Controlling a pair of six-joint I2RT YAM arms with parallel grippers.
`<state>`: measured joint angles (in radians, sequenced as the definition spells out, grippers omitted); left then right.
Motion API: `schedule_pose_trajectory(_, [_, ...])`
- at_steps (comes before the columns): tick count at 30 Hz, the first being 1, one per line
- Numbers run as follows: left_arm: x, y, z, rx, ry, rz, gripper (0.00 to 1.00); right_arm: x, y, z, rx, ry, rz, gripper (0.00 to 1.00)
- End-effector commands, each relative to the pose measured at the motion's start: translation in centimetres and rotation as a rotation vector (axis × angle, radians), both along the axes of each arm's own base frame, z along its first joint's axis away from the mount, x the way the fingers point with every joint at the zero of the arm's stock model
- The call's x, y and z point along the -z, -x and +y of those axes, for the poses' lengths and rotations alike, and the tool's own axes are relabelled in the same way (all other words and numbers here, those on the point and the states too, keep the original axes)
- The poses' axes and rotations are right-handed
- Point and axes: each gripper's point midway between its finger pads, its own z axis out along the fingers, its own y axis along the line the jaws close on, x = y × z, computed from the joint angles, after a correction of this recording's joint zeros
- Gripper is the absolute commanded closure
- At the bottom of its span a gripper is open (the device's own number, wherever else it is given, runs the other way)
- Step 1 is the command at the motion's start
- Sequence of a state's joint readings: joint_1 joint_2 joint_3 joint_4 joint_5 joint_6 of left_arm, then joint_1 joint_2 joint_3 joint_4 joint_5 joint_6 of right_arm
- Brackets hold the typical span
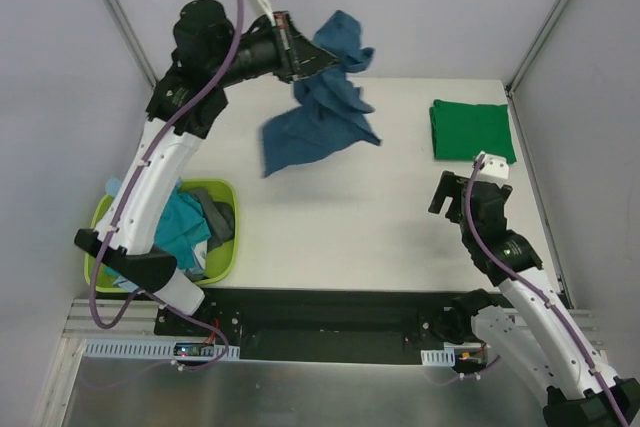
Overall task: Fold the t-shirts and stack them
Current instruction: Move the tshirt to the center of the board
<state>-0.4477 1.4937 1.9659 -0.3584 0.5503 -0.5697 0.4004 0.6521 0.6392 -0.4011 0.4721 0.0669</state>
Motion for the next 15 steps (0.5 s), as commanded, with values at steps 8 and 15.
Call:
schedule_pose_trajectory(8, [1.6, -1.9, -1.3, -0.114, -0.084, -0.162, 1.00, -1.7, 2.4, -3.0, 0.147, -0.010, -0.022, 0.04])
schedule_pose_trajectory(15, [24.1, -7.1, 8.4, -0.529, -0.404, 0.260, 0.04, -0.5, 5.2, -1.6, 0.077, -0.103, 0.077, 0.04])
